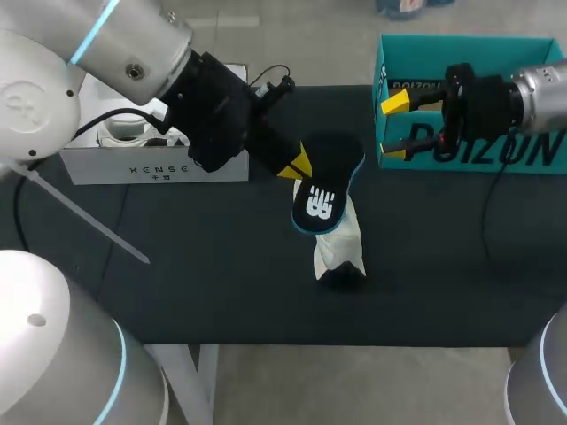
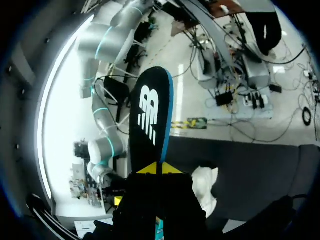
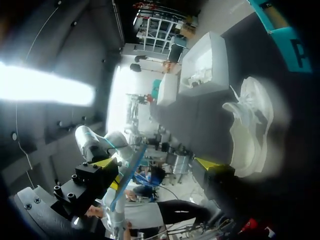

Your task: Take the shoe out of the shoebox, open the shoe tongue, remove and reinsert the insole, then place the shoe into the shoebox

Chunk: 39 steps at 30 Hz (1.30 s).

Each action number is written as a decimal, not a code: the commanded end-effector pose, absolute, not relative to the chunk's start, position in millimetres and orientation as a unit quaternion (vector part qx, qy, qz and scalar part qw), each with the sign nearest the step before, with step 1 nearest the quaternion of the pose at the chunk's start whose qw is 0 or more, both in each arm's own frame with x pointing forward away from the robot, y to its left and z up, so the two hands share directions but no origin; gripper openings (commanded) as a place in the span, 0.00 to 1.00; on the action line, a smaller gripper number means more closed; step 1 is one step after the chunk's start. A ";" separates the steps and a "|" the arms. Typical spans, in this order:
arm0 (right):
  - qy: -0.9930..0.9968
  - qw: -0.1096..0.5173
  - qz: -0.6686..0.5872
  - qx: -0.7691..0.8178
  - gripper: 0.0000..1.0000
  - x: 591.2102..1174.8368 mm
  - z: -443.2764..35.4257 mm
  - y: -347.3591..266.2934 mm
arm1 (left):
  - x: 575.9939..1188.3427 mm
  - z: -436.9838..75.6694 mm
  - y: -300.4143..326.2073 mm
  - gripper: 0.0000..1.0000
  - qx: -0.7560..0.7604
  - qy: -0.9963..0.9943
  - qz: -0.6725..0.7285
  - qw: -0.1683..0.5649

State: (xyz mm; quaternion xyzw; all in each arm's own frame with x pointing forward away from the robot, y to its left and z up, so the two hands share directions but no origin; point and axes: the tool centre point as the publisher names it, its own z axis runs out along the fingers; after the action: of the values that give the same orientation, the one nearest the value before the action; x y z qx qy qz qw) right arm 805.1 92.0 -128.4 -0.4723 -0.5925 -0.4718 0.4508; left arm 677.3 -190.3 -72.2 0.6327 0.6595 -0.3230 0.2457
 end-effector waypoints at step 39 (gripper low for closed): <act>-0.546 0.459 -0.493 -0.498 0.00 780.9 -133.8 127.8 | 743.8 -131.6 -234.3 0.38 0.683 0.625 -0.213 0.312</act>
State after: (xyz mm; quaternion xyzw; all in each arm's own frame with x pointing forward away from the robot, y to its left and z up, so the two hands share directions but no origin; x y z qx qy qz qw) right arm 779.7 127.2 -131.7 -0.4981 -0.5460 -0.4933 0.4588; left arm 743.2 -237.2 -137.9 0.6801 0.6213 -0.2181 0.3223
